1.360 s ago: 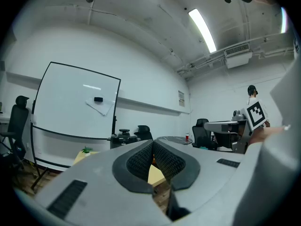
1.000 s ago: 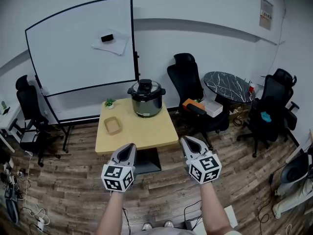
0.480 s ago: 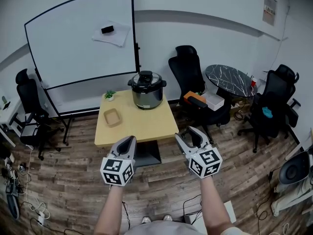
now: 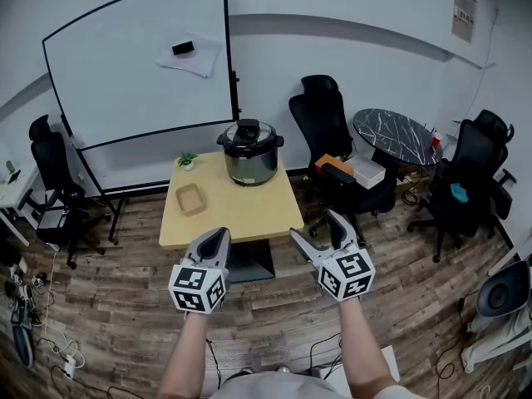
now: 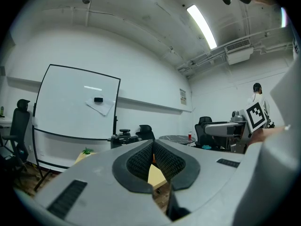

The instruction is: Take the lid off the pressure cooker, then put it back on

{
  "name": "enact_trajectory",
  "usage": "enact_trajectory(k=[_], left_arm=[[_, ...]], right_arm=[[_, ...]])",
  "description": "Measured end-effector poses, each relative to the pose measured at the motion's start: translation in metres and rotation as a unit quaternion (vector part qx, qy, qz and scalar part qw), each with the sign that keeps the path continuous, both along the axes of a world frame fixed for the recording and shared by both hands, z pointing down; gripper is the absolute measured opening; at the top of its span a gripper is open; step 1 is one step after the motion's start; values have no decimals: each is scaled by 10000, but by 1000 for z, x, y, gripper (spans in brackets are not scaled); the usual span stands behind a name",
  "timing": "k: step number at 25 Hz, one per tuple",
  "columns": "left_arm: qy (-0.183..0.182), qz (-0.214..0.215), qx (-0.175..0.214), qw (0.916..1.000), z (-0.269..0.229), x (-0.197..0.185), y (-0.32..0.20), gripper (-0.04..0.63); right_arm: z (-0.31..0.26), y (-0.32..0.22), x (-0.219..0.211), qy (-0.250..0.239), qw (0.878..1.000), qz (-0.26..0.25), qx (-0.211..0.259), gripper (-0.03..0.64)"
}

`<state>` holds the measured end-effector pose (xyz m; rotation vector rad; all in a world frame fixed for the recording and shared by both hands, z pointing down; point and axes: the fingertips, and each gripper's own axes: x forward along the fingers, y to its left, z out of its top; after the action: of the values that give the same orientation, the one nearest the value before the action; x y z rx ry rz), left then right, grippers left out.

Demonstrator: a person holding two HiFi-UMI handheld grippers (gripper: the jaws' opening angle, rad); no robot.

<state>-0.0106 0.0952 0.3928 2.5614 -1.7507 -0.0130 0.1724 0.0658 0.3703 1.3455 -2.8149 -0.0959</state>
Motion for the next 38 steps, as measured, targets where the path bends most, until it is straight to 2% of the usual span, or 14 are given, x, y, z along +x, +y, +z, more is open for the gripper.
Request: enact_trajectory(k=[7, 15, 30, 38], left_arm=[[-129, -186, 82, 9997, -6, 0, -16, 17], [-67, -302, 147, 9994, -6, -13, -63, 17], [126, 72, -95, 9998, 17, -68, -238, 17], [298, 288, -46, 9991, 9, -92, -318, 17]], right_arm=[[0, -23, 4, -19, 9999, -131, 34, 390], [6, -69, -4, 76, 9998, -199, 23, 384], [25, -233, -70, 289, 9993, -10, -233, 368], [16, -309, -94, 585, 9979, 92, -273, 362]])
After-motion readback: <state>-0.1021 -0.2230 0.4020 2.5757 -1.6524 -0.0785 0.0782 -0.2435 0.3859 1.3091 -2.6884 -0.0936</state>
